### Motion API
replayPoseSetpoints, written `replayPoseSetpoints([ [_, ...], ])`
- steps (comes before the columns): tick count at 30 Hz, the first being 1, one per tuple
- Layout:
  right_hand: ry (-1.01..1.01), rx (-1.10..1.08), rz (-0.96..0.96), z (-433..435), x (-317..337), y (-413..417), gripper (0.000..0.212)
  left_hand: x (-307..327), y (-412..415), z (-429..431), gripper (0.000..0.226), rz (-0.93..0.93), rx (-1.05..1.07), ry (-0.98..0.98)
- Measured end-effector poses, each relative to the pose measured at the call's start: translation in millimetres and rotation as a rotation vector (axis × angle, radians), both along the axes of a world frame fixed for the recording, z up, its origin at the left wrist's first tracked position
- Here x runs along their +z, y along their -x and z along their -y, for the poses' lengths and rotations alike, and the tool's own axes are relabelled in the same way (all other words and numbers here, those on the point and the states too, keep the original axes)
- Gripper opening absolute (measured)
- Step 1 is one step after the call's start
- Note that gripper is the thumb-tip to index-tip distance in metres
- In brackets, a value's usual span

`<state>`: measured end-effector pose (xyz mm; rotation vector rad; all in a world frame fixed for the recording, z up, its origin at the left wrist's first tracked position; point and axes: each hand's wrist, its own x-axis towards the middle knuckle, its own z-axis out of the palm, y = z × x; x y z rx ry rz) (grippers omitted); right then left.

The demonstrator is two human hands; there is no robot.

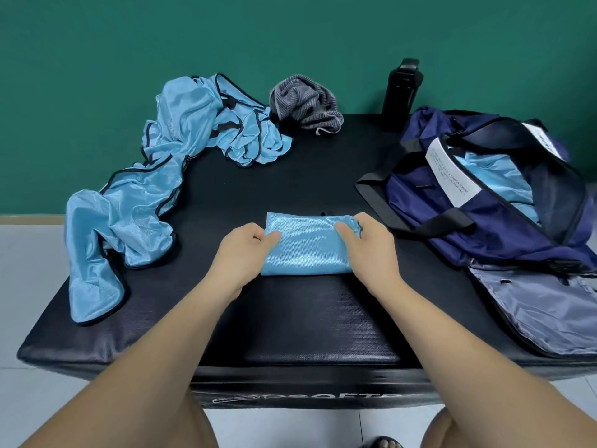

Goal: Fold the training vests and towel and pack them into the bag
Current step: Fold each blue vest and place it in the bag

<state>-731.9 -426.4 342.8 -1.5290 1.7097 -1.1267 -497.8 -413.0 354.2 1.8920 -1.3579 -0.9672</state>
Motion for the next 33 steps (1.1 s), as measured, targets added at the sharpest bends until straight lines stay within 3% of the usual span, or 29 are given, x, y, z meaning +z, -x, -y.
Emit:
replayPoseSetpoints([
  [7, -0.033, -0.063, -0.128, 5.2, -5.9, 3.6, 0.025, 1.4, 16.5, 4.7, 0.047, 0.309, 0.031, 0.037],
  [16, 0.069, -0.034, -0.662, 8.1, -9.9, 2.5, 0.020, -1.1, 17.3, 8.4, 0.040, 0.449, 0.032, 0.046],
  [18, 0.110, -0.047, -0.644, 9.8, -12.1, 2.3, 0.018, -0.9, 16.8, 8.1, 0.038, 0.497, 0.026, 0.079],
  [22, 0.166, -0.076, -0.567, 13.8, -21.9, 3.5, 0.035, -2.1, 16.6, 6.8, 0.043, 0.543, 0.021, 0.058],
  [26, 0.253, -0.086, -0.650, 17.6, -31.0, 4.2, 0.034, -1.5, 14.2, 6.5, 0.039, 0.421, 0.017, 0.052],
  [30, 0.280, -0.088, -0.669, 19.2, -34.3, 4.4, 0.033, 3.7, 15.5, 2.0, 0.031, 0.055, 0.109, 0.088],
  [33, 0.286, -0.079, -0.642, 18.8, -34.9, 4.5, 0.032, 8.4, 19.4, -0.9, 0.026, -0.062, 0.148, 0.100],
])
